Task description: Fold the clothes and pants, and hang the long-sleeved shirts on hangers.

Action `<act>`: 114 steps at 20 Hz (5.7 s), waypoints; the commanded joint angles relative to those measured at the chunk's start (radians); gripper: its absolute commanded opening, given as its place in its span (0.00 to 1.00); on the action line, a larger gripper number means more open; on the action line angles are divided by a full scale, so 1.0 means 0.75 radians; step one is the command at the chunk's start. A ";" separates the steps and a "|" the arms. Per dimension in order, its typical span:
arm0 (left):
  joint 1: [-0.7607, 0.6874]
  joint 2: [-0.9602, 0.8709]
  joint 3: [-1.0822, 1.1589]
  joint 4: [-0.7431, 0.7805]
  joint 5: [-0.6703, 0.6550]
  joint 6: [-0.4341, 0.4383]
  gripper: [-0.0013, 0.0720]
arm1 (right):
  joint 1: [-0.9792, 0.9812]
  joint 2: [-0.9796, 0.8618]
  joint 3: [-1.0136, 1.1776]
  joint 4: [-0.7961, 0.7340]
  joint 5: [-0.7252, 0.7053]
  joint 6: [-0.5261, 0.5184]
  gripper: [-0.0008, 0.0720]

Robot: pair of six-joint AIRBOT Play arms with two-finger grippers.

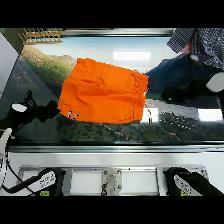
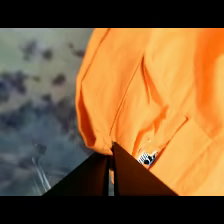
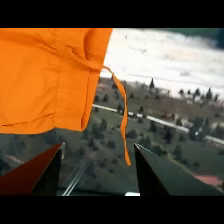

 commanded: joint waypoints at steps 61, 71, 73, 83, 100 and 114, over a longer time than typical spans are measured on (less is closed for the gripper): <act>-0.204 -0.058 1.340 -0.246 -0.213 -0.047 0.02 | 0.195 0.231 0.169 0.140 0.033 0.309 0.03; -0.368 -0.526 1.569 -0.231 -0.211 -0.048 0.02 | 0.095 -0.364 0.386 0.036 -0.392 0.155 0.03; -0.367 -0.519 1.596 -0.075 -0.296 -0.082 0.02 | 0.095 -0.362 0.386 0.024 -0.379 0.090 0.03; -0.425 -0.001 0.551 0.258 -0.356 -0.148 0.02 | 0.095 -0.362 0.154 -0.214 -0.130 -0.097 0.03; -0.582 0.185 -0.154 0.230 -0.183 -0.173 0.28 | 0.095 -0.391 -0.187 -0.271 -0.303 -0.088 0.59; -0.583 0.520 0.005 0.110 -0.305 -0.218 0.03 | -0.677 -0.403 -0.115 0.497 -0.027 -0.752 0.92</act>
